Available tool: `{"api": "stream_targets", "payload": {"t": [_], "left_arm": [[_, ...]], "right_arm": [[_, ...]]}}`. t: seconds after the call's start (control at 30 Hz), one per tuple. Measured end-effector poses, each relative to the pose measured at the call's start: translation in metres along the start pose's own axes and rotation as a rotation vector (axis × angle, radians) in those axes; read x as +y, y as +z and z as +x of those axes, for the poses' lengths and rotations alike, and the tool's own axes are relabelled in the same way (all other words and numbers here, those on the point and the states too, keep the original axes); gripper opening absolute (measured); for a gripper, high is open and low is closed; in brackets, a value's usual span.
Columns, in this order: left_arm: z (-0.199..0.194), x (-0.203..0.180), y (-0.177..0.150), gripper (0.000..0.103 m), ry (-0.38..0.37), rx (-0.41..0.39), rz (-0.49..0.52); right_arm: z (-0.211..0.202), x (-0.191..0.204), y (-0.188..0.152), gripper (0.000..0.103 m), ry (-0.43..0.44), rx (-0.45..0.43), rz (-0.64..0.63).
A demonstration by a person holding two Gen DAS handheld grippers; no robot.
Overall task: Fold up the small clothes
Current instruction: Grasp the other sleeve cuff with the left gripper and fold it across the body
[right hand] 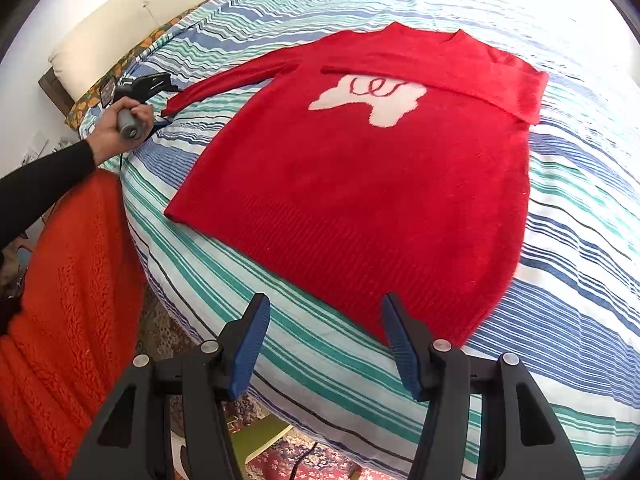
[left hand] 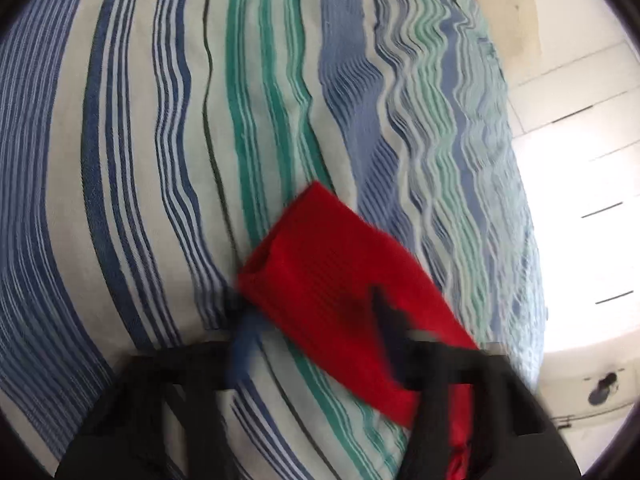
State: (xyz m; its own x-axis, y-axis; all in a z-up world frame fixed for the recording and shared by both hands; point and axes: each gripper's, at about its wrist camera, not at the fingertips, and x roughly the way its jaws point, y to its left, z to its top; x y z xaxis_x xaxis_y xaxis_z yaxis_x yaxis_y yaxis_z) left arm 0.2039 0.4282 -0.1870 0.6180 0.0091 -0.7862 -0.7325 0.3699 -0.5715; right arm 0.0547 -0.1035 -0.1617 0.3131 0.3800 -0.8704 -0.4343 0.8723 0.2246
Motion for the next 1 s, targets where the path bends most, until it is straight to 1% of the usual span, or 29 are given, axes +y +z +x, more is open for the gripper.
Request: {"api": "stream_targets", "payload": {"t": [0.03, 0.1, 0.17, 0.23, 0.3, 0.33, 0.4, 0.43, 0.47, 0.5, 0.53, 0.57, 0.6, 0.63, 0.67, 0.7, 0.73, 0.77, 0.8, 0.83, 0.87, 0.9, 0.93, 0.97, 1.0], "left_arm": [[0.001, 0.002, 0.001, 0.005, 0.001, 0.012, 0.007], [-0.011, -0.002, -0.002, 0.004, -0.002, -0.002, 0.023], [-0.033, -0.02, -0.005, 0.004, -0.012, -0.04, 0.081], [-0.054, -0.053, -0.014, 0.004, -0.037, -0.072, 0.172], [-0.078, -0.101, -0.036, 0.004, -0.09, -0.107, 0.298], [-0.093, -0.136, -0.055, 0.004, -0.129, -0.121, 0.39], [-0.112, -0.192, -0.096, 0.004, -0.2, -0.135, 0.54], [-0.121, -0.223, -0.125, 0.004, -0.245, -0.134, 0.624], [-0.126, -0.244, -0.148, 0.004, -0.28, -0.128, 0.68], [-0.129, -0.268, -0.179, 0.004, -0.318, -0.12, 0.739], [-0.128, -0.29, -0.211, 0.004, -0.348, -0.108, 0.79], [-0.125, -0.302, -0.238, 0.004, -0.364, -0.091, 0.83], [-0.116, -0.315, -0.27, 0.005, -0.375, -0.057, 0.872], [-0.101, -0.323, -0.302, 0.013, -0.368, 0.0, 0.912], [-0.087, -0.325, -0.325, 0.021, -0.346, 0.055, 0.944], [-0.069, -0.321, -0.349, 0.045, -0.292, 0.12, 0.984], [-0.05, -0.309, -0.376, 0.049, -0.2, 0.195, 1.037], [-0.043, -0.294, -0.389, 0.047, -0.147, 0.234, 1.074], [-0.04, -0.274, -0.4, 0.046, -0.119, 0.265, 1.11], [-0.045, -0.252, -0.402, 0.046, -0.123, 0.279, 1.14], [-0.046, -0.242, -0.398, 0.046, -0.122, 0.277, 1.159], [-0.056, -0.225, -0.392, 0.046, -0.111, 0.26, 1.177], [-0.066, -0.206, -0.374, 0.047, -0.093, 0.227, 1.193], [-0.068, -0.203, -0.356, 0.05, -0.075, 0.2, 1.195], [-0.071, -0.194, -0.335, 0.058, -0.05, 0.171, 1.189]], "right_arm": [[0.001, 0.001, 0.0, 0.058, 0.002, 0.003, -0.002], [0.003, 0.002, -0.001, 0.058, 0.006, 0.007, -0.006], [0.003, 0.003, -0.002, 0.058, 0.012, 0.005, -0.008], [0.003, 0.001, -0.002, 0.058, 0.021, 0.001, 0.0], [0.004, -0.002, -0.003, 0.058, 0.033, -0.009, 0.011], [0.004, -0.003, -0.004, 0.058, 0.038, -0.012, 0.014], [0.004, -0.005, -0.005, 0.058, 0.049, -0.017, 0.021], [0.004, -0.006, -0.005, 0.058, 0.054, -0.02, 0.024], [0.003, -0.006, -0.006, 0.058, 0.059, -0.027, 0.026], [0.001, -0.007, -0.006, 0.058, 0.062, -0.035, 0.03], [0.0, -0.008, -0.006, 0.058, 0.065, -0.041, 0.033], [-0.002, -0.01, -0.007, 0.058, 0.067, -0.048, 0.039], [-0.003, -0.013, -0.008, 0.058, 0.067, -0.056, 0.048], [-0.005, -0.015, -0.008, 0.058, 0.066, -0.061, 0.055], [-0.007, -0.017, -0.009, 0.058, 0.062, -0.067, 0.063], [-0.008, -0.019, -0.009, 0.058, 0.057, -0.071, 0.069], [-0.01, -0.022, -0.01, 0.058, 0.053, -0.075, 0.078], [-0.011, -0.024, -0.011, 0.058, 0.052, -0.079, 0.088], [-0.012, -0.027, -0.011, 0.058, 0.051, -0.083, 0.098], [-0.014, -0.029, -0.012, 0.058, 0.052, -0.087, 0.105], [-0.016, -0.031, -0.013, 0.058, 0.052, -0.093, 0.111], [-0.017, -0.034, -0.014, 0.058, 0.054, -0.098, 0.117], [-0.018, -0.036, -0.015, 0.058, 0.056, -0.102, 0.125], [-0.018, -0.039, -0.016, 0.058, 0.059, -0.103, 0.134], [-0.017, -0.041, -0.016, 0.058, 0.064, -0.103, 0.144]]}}
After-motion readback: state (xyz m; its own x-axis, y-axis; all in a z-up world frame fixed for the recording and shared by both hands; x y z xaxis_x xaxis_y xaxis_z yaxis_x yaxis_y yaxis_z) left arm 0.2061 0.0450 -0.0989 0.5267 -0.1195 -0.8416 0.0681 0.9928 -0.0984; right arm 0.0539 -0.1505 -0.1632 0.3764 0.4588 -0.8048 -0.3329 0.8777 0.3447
